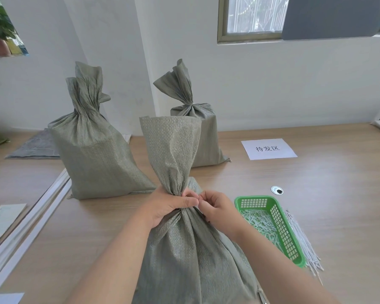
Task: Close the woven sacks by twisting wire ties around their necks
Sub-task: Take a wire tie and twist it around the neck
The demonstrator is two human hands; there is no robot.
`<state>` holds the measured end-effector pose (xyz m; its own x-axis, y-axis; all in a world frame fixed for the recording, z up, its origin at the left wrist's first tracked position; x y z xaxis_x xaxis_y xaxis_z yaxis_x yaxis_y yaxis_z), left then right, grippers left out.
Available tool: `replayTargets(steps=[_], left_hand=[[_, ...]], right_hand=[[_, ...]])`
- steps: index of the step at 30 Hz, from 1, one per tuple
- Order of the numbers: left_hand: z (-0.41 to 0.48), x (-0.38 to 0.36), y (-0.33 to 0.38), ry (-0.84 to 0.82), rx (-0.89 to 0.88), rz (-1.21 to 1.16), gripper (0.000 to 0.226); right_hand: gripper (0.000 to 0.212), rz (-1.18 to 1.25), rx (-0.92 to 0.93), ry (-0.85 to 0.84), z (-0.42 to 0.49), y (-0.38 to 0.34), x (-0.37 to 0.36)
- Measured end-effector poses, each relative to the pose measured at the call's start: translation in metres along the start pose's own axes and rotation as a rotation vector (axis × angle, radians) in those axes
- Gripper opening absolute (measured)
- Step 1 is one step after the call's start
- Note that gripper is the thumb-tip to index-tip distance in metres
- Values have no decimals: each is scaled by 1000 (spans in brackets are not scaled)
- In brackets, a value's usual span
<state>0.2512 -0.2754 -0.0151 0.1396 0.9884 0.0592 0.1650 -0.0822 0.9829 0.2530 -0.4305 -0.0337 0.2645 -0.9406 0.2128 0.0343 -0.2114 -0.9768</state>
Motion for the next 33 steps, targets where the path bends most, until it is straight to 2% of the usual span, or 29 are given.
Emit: replayTargets(steps=[3, 5, 10, 15, 17, 19, 23, 29, 33], left_hand=[[2, -2, 3, 1, -26, 91, 24], [3, -3, 3, -3, -35, 145, 8], [5, -5, 7, -10, -68, 278, 14], [5, -7, 11, -23, -65, 314, 25], [5, -8, 13, -46, -77, 325, 43], [6, -7, 14, -43, -92, 374, 47], [8, -9, 16, -33, -108, 465, 41], [5, -8, 18, -50, -107, 448, 37], [6, -5, 15, -48, -127, 406, 15]], right_hand=[[20, 29, -6, 3, -2, 0, 1], [20, 30, 2, -5, -4, 0, 2], [22, 7, 18, -15, -5, 2, 1], [22, 3, -1, -7, -6, 3, 2], [23, 1, -6, -9, -6, 3, 3], [24, 1, -4, -19, -7, 2, 2], [20, 19, -21, -5, -9, 3, 3], [20, 43, -67, 67, -11, 5, 8], [7, -21, 2, 68, -8, -4, 9]])
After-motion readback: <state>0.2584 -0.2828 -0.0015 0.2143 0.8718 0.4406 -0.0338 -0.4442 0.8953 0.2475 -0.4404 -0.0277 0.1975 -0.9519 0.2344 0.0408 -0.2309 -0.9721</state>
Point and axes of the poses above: each hand's wrist, its own z-axis towards the middle knuckle, its own x-axis out of the back of the hand, y = z × x, the point moved 5 cm from there along z, towards the middle knuckle, and after that the axes turned 4 degrees about y, right-handed, at the moved point
